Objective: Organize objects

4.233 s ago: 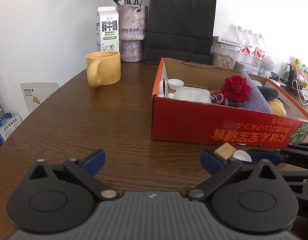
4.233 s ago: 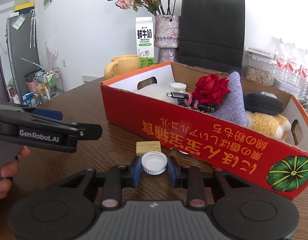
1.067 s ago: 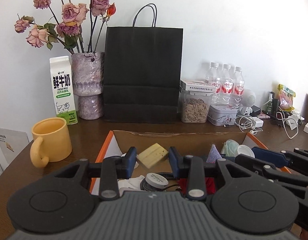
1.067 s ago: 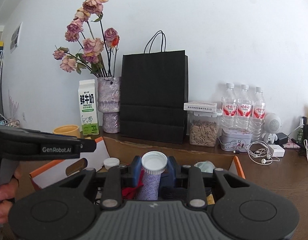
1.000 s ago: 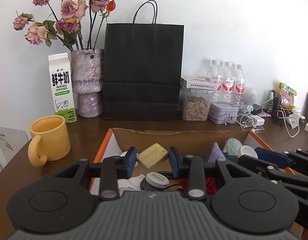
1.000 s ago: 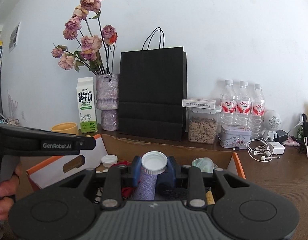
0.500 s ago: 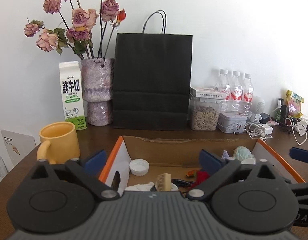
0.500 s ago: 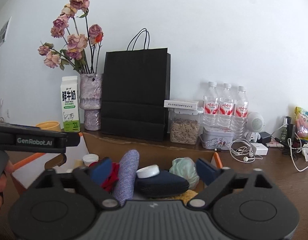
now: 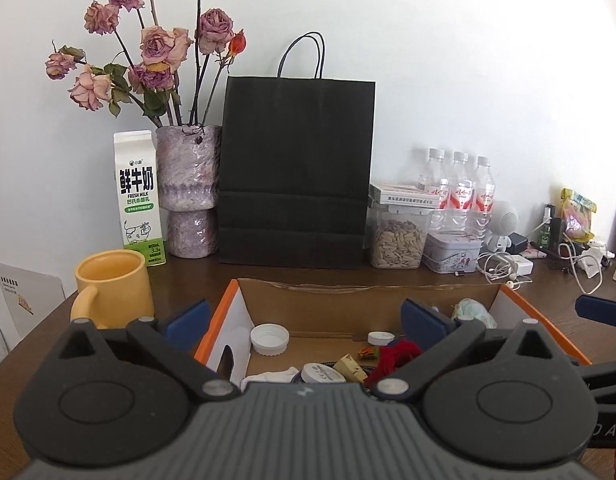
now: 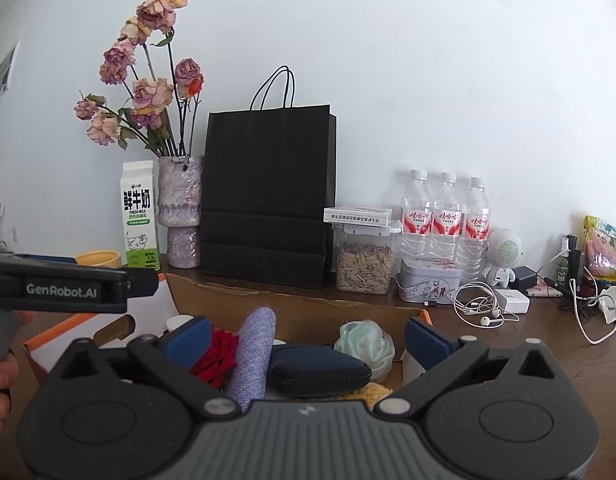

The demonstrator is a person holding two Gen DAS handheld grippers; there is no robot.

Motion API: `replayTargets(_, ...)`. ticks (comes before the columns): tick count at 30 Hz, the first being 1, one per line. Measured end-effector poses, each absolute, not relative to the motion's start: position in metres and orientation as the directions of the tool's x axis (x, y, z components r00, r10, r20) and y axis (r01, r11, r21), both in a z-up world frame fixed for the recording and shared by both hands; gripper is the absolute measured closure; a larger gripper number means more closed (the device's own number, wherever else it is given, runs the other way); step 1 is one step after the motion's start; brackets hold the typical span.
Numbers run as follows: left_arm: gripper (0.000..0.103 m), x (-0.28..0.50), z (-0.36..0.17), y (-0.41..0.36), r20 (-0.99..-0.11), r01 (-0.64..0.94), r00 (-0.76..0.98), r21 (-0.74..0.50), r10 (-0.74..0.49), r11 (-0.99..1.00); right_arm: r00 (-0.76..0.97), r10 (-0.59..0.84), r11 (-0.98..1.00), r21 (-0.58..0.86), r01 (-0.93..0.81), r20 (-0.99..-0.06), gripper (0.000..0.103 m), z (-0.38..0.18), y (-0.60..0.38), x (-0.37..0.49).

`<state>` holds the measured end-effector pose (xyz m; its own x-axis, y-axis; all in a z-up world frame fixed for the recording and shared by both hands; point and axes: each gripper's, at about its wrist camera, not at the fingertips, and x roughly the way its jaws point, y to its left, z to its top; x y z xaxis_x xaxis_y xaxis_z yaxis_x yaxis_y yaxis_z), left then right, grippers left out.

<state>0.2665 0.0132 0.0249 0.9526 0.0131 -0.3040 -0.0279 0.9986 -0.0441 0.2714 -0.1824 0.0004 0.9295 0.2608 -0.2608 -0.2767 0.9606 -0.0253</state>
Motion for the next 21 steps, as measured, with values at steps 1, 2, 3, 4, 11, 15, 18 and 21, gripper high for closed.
replayTargets(1, 0.000, 0.262, 0.028, 0.013, -0.295, -0.027, 0.955, -0.047, 0.012, 0.999, 0.930, 0.264, 0.960, -0.023, -0.278, -0.255, 0.000, 0.003, -0.183, 0.269)
replayTargets(2, 0.000, 0.257, 0.030, 0.013, -0.288, -0.026, 0.958, -0.050, 0.010, 0.998, 0.931, 0.266, 0.960, -0.020, -0.280, -0.249, 0.000, 0.005, -0.184, 0.266)
replayTargets(3, 0.000, 0.253, 0.032, 0.012, -0.286, -0.025, 0.958, -0.054, 0.008, 0.998, 0.932, 0.269, 0.960, -0.016, -0.281, -0.242, 0.000, 0.008, -0.185, 0.262)
replayTargets(4, 0.000, 0.247, 0.034, 0.012, -0.287, -0.021, 0.958, -0.059, 0.003, 0.998, 0.933, 0.272, 0.959, -0.012, -0.283, -0.237, 0.000, 0.011, -0.187, 0.258)
replayTargets(11, 0.000, 0.210, 0.038, 0.017, -0.334, 0.004, 0.942, -0.090, -0.034, 0.996, 0.931, 0.280, 0.958, 0.006, -0.286, -0.234, 0.000, 0.027, -0.199, 0.219)
replayTargets(15, 0.000, 0.186, 0.034, 0.019, -0.372, -0.004, 0.928, -0.086, -0.029, 0.996, 0.925, 0.284, 0.957, 0.010, -0.291, -0.251, 0.000, 0.027, -0.205, 0.193)
replayTargets(18, 0.000, 0.166, 0.031, 0.020, -0.392, -0.012, 0.920, -0.083, -0.022, 0.996, 0.922, 0.287, 0.956, 0.016, -0.293, -0.262, 0.000, 0.028, -0.210, 0.173)
replayTargets(21, 0.000, 0.146, 0.031, 0.021, -0.404, -0.020, 0.915, -0.077, -0.013, 0.997, 0.919, 0.287, 0.956, 0.018, -0.293, -0.270, 0.000, 0.029, -0.214, 0.154)
